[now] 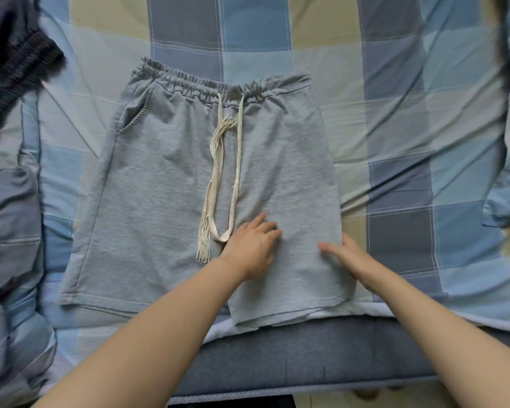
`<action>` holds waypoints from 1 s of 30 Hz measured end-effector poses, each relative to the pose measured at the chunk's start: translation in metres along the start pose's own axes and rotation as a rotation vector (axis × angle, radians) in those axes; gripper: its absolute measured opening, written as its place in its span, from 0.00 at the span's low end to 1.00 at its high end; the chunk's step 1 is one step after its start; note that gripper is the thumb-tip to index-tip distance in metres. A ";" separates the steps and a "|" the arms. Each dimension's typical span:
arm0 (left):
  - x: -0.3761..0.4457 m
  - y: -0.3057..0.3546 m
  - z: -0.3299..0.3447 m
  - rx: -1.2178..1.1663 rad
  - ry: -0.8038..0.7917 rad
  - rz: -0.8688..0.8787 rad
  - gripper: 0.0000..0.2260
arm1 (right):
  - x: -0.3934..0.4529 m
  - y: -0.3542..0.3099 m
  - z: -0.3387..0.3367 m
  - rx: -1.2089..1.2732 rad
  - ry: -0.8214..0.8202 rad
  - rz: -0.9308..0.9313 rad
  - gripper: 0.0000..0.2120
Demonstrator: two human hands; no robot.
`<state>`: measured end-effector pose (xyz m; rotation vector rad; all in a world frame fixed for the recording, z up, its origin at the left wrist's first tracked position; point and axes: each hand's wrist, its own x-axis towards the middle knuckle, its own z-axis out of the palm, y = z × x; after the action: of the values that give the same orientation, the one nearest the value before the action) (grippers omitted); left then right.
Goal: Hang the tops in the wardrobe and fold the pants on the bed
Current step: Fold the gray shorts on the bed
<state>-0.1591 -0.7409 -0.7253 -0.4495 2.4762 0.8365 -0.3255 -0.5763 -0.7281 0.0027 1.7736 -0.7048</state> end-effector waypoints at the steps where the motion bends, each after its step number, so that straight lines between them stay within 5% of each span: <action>1: 0.001 0.008 -0.001 -0.149 0.007 -0.055 0.22 | -0.009 -0.001 0.004 -0.112 0.009 -0.081 0.25; 4: 0.008 0.036 -0.011 -0.899 -0.004 -0.346 0.19 | -0.037 -0.010 0.016 -0.509 0.001 -0.299 0.38; 7: 0.017 0.052 -0.018 -1.409 0.010 -0.545 0.13 | -0.062 -0.022 0.029 -0.766 -0.268 -0.393 0.42; 11: 0.019 0.047 -0.005 -1.145 0.174 -0.644 0.10 | -0.069 -0.060 0.022 -0.524 -0.517 -0.157 0.18; 16: -0.004 0.039 0.009 -0.734 0.113 -0.591 0.13 | -0.001 -0.116 0.008 -0.298 0.135 -0.228 0.07; 19: -0.018 0.038 0.016 -0.661 0.125 -0.502 0.19 | 0.057 -0.143 0.009 -0.315 0.246 -0.219 0.11; 24: -0.047 0.026 0.019 -0.712 0.153 -0.401 0.10 | 0.102 -0.194 0.043 -0.008 0.251 -0.089 0.18; 26: -0.058 0.020 0.022 -0.754 0.146 -0.374 0.10 | 0.113 -0.206 0.052 -0.078 0.270 -0.073 0.18; 30: -0.084 -0.004 0.025 -0.817 0.207 -0.408 0.24 | 0.118 -0.227 0.074 -0.051 0.429 -0.206 0.10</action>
<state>-0.0790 -0.7156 -0.6990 -1.3161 1.9848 1.6526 -0.3797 -0.8372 -0.7392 -0.0689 2.2248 -0.8521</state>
